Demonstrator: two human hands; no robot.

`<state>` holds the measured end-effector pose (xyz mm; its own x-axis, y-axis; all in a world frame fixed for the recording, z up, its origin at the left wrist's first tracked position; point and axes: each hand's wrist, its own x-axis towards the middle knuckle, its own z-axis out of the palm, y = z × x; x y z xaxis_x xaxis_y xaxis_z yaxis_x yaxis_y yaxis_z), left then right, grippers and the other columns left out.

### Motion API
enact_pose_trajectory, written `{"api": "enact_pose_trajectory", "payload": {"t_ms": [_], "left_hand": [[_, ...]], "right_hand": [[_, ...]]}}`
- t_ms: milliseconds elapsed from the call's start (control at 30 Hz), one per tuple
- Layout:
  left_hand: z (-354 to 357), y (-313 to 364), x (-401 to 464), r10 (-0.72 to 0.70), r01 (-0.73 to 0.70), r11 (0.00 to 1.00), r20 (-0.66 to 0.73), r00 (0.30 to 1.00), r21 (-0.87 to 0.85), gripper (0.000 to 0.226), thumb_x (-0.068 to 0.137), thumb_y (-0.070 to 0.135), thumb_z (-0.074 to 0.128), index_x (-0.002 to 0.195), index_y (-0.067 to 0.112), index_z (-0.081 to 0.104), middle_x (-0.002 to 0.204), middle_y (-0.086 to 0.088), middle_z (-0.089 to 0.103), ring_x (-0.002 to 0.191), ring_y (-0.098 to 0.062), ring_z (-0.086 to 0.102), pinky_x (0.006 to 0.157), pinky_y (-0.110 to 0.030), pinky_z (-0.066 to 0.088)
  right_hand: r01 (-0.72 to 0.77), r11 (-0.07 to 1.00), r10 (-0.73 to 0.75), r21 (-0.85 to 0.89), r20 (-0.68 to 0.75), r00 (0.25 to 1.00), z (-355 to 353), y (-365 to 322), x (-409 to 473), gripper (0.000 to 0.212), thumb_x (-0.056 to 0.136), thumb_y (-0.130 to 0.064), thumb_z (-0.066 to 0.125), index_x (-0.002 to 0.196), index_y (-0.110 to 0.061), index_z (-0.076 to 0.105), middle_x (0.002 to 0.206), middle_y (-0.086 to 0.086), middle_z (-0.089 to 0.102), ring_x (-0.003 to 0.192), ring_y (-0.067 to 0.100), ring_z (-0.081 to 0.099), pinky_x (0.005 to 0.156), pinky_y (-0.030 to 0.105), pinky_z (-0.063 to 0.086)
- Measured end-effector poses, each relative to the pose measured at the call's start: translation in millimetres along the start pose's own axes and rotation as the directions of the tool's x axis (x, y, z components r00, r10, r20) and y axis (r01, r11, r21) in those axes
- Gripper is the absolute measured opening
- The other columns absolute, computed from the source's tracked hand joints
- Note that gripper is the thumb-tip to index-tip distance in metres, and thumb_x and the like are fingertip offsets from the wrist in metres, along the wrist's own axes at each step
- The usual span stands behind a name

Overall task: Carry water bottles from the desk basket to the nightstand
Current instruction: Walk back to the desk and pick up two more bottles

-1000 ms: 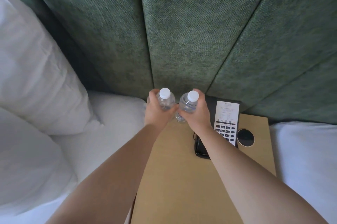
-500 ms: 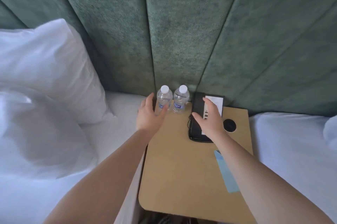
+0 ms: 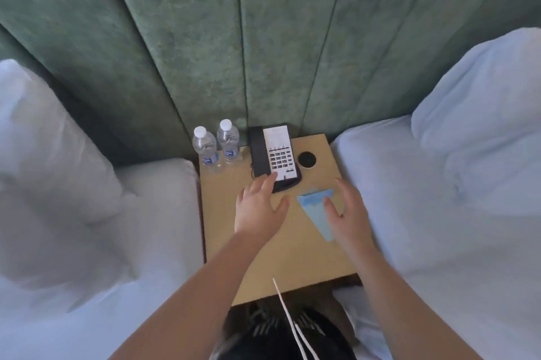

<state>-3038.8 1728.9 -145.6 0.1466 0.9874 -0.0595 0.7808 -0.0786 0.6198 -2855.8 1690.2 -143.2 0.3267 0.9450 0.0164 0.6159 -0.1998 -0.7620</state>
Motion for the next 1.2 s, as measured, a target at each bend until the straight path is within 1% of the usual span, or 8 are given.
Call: {"api": "enact_pose_trajectory", "payload": {"t_ms": [67,167,367,533,700,900,1067,1200], "left_hand": [[15.7,19.1,-9.9,0.058,-0.058,0.998,0.043,0.997,-0.005,0.057,0.094,0.044,0.051,0.146,0.024,0.039,0.148,0.001,0.044,0.136,-0.019,0.037,0.112,-0.036,0.023],[38.5,50.5,-25.9,0.155,-0.154,0.988,0.11,0.982,-0.016,0.055,0.093,0.042,0.052,0.145,0.026,0.04,0.146,0.001,0.046,0.136,-0.018,0.037,0.112,-0.034,0.023],[96.1,139.6,-75.6,0.356,-0.361,0.932,0.273,0.894,-0.035,0.055,0.094,0.041,0.052,0.144,0.021,0.042,0.146,0.0,0.047,0.138,-0.018,0.037,0.113,-0.035,0.024],[146.4,219.3,-172.0,0.54,-0.564,0.822,0.416,0.732,-0.075,0.059,0.097,0.047,0.044,0.149,0.023,0.033,0.153,0.002,0.038,0.142,-0.016,0.031,0.116,-0.035,0.022],[198.3,279.9,-292.7,0.681,-0.719,0.673,0.523,0.512,-0.173,0.057,0.098,0.049,0.04,0.151,0.029,0.028,0.155,0.006,0.033,0.143,-0.013,0.027,0.117,-0.03,0.016],[254.5,344.5,-445.7,0.778,-0.826,0.449,0.604,0.173,-0.34,0.056,0.098,0.043,0.045,0.15,0.025,0.033,0.153,0.002,0.038,0.141,-0.016,0.031,0.116,-0.034,0.02],[286.0,370.1,-577.6,0.755,-0.83,0.274,0.644,-0.128,-0.486,0.056,0.098,0.045,0.044,0.149,0.026,0.032,0.154,0.003,0.036,0.143,-0.017,0.029,0.118,-0.034,0.019],[299.3,374.5,-667.6,0.69,-0.795,0.118,0.625,-0.365,-0.595,0.056,0.097,0.045,0.047,0.148,0.025,0.035,0.152,0.003,0.039,0.141,-0.017,0.033,0.116,-0.036,0.025]], "right_hand": [[-0.056,0.998,0.056,0.002,-0.051,0.997,-20.0,15.2,-16.5,0.043,0.091,-0.014,0.061,0.132,-0.009,0.051,0.133,0.003,0.052,0.121,0.012,0.046,0.098,0.014,0.03],[-0.177,0.984,0.176,0.004,-0.135,0.975,-54.1,39.9,-43.5,0.042,0.093,-0.019,0.058,0.133,-0.013,0.052,0.139,0.003,0.049,0.13,0.02,0.043,0.107,0.032,0.034],[-0.295,0.955,0.283,0.011,-0.317,0.905,-133.4,95.9,-123.4,0.036,0.095,-0.025,0.055,0.131,-0.02,0.055,0.143,-0.001,0.043,0.132,0.015,0.04,0.103,0.026,0.035],[-0.435,0.898,0.407,0.061,-0.491,0.77,-209.1,149.9,-240.3,0.036,0.095,-0.026,0.055,0.13,-0.018,0.055,0.142,0.002,0.042,0.13,0.017,0.042,0.097,0.019,0.032],[-0.577,0.797,0.54,0.181,-0.643,0.543,-276.5,201.4,-389.3,0.038,0.096,-0.027,0.053,0.132,-0.018,0.052,0.144,0.003,0.04,0.131,0.019,0.041,0.099,0.025,0.036],[-0.652,0.658,0.637,0.377,-0.74,0.216,-318.1,228.1,-560.6,0.038,0.096,-0.029,0.053,0.132,-0.019,0.052,0.143,0.001,0.041,0.129,0.018,0.043,0.095,0.021,0.036],[-0.685,0.492,0.659,0.538,-0.744,-0.111,-323.4,223.6,-695.5,0.038,0.096,-0.033,0.052,0.133,-0.021,0.051,0.144,-0.001,0.042,0.127,0.018,0.046,0.098,0.025,0.038],[-0.618,0.368,0.65,0.694,-0.668,-0.364,-313.9,207.1,-782.4,0.037,0.097,-0.032,0.05,0.132,-0.021,0.051,0.143,-0.001,0.042,0.12,0.022,0.052,0.092,0.029,0.045]]}}
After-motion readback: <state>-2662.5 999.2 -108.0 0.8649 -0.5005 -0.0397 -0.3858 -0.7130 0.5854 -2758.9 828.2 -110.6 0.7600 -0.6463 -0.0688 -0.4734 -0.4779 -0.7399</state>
